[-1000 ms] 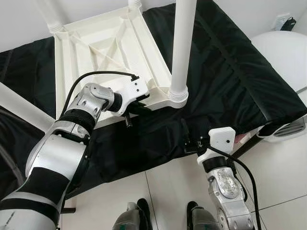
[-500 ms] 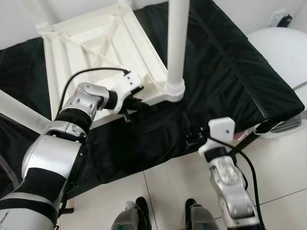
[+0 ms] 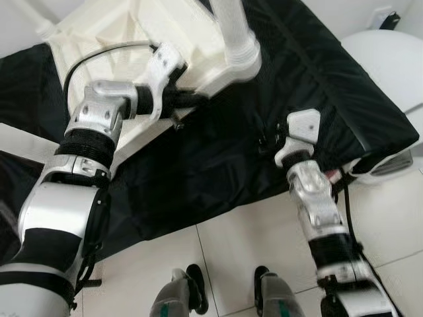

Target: Building children table

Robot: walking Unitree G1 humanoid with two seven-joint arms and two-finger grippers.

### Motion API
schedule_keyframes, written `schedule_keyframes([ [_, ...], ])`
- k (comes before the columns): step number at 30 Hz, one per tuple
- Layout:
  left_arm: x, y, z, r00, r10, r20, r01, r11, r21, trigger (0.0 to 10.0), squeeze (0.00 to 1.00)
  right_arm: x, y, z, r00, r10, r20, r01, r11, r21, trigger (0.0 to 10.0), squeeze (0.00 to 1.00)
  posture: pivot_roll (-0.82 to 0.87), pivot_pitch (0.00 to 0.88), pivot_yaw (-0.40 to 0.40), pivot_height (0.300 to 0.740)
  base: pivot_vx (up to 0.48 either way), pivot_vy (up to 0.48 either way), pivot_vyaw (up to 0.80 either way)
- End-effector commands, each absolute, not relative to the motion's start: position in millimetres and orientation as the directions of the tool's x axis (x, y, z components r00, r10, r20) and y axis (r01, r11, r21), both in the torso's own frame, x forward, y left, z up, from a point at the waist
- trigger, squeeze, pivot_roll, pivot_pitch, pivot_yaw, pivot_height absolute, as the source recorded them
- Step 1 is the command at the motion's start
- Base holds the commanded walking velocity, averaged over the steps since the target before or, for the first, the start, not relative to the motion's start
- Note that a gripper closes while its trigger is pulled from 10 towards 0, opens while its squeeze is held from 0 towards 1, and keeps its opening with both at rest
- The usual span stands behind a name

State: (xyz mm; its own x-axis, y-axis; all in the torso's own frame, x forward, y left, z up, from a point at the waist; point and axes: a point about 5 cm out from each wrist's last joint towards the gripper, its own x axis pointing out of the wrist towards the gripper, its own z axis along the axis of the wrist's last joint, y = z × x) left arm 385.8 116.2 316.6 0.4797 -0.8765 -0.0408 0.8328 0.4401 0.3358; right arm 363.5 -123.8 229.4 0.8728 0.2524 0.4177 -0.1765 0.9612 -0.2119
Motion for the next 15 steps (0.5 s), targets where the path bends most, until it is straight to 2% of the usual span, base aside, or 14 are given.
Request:
schedule_keyframes([
  [1,376,117,352,0.522,-0.839,0.151,0.753,0.537,0.379,0.0,0.0,373,-119,226,0.882,0.266,0.389,-0.204,0.96,-0.194,10.0,0.0,-0.05,0.152,0.107,0.74,0.0,0.0,0.0],
  [7,350,92,354,0.405,-0.891,0.204,0.799,0.454,0.395,0.0,0.0,403,-112,266,0.886,0.245,0.393,-0.189,0.966,-0.176,10.0,0.0,-0.03,0.131,0.076,0.74,0.0,0.0,0.0],
  [12,338,83,356,0.371,-0.893,0.256,0.815,0.445,0.371,0.0,0.0,410,-107,286,0.876,0.257,0.408,-0.195,0.963,-0.189,10.0,0.0,-0.01,0.113,0.039,0.74,0.0,0.0,0.0],
  [15,327,81,368,0.372,-0.859,0.353,0.804,0.488,0.34,0.0,0.0,414,-101,300,0.868,0.27,0.417,-0.201,0.958,-0.202,10.0,0.0,0.01,0.103,0.015,0.74,0.0,0.0,0.0],
])
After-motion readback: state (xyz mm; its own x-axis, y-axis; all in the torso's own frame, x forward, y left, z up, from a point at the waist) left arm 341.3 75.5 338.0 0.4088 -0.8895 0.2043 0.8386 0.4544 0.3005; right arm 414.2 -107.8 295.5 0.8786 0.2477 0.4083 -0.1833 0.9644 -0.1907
